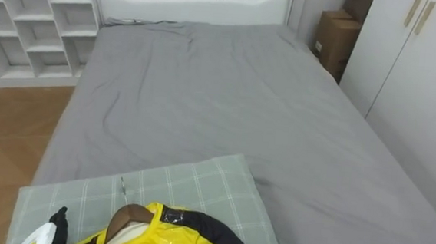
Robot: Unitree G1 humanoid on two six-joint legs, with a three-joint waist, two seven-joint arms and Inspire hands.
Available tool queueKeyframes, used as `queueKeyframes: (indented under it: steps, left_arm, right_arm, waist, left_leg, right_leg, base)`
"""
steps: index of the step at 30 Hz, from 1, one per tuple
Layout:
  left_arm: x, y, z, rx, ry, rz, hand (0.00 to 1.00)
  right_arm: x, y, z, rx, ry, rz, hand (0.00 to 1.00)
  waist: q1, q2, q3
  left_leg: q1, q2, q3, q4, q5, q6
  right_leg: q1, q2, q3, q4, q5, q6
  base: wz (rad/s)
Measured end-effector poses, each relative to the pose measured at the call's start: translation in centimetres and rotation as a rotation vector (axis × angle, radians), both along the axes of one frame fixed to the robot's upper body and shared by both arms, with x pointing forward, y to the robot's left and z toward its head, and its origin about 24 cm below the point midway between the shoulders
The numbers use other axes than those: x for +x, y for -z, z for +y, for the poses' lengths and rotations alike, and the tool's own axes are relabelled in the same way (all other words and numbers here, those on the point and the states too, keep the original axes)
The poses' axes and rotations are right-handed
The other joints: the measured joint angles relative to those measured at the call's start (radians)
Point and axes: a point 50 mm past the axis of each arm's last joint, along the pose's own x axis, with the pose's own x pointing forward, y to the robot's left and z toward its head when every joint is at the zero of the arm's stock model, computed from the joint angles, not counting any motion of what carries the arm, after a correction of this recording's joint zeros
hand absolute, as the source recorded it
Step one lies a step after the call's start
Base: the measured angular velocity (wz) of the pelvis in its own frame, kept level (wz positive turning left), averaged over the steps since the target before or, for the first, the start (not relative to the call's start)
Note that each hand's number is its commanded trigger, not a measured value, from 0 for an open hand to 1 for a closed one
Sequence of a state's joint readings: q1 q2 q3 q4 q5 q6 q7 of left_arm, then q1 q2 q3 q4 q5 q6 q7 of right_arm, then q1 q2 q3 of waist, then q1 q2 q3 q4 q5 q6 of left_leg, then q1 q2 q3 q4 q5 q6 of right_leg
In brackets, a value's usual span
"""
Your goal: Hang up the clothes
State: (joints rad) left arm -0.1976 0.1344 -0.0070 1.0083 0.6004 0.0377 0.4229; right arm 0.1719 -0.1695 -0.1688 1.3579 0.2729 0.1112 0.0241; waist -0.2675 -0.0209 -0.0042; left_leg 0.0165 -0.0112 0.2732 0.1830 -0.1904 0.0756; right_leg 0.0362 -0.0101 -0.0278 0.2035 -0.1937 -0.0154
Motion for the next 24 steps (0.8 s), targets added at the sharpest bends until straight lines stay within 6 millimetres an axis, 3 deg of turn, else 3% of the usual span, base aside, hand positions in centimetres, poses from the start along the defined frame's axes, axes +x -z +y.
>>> queueKeyframes:
  steps: [5, 8, 19, 24]
  left_arm:
    - [1.4, -0.6, 0.1, -0.016, -0.023, -0.025, 0.0]
    - [2.4, -1.3, 0.1, -0.003, -0.006, -0.044, 0.0]
    - [4.0, -2.0, -0.7, 0.0, 0.049, -0.057, 0.0]
    - [4.9, -2.6, -1.0, 0.006, 0.076, -0.081, 0.0]
  right_arm:
    - [0.9, 0.0, -0.2, -0.003, -0.019, -0.013, 0.0]
    - [2.4, 0.1, -0.1, 0.0, -0.046, -0.036, 0.0]
    - [5.4, 0.1, 0.1, -0.009, -0.113, -0.112, 0.0]
    - [6.4, 0.0, 0.2, -0.005, -0.114, -0.149, 0.0]
  waist:
    - [-0.005, 0.004, 0.0016]
    - [-0.005, 0.012, 0.0077]
    - [-0.007, 0.019, 0.0148]
    - [-0.006, 0.023, 0.0269]
  left_leg:
    - [-0.041, 0.003, 0.0, 0.017, 0.0, 0.001]
    - [-0.07, 0.005, 0.0, 0.024, 0.001, 0.001]
    - [-0.135, 0.013, 0.002, 0.041, 0.002, 0.002]
    - [-0.147, 0.014, 0.004, 0.04, 0.002, 0.002]
  right_leg:
    - [-0.034, -0.001, -0.002, 0.003, 0.003, -0.002]
    - [-0.057, -0.001, -0.004, 0.002, 0.011, -0.002]
    - [-0.123, -0.001, -0.005, 0.017, 0.011, -0.003]
    - [-0.129, -0.001, -0.006, 0.017, 0.011, -0.003]
  base:
    - [0.0]
    - [0.0]
    - [0.0]
    - [0.0]
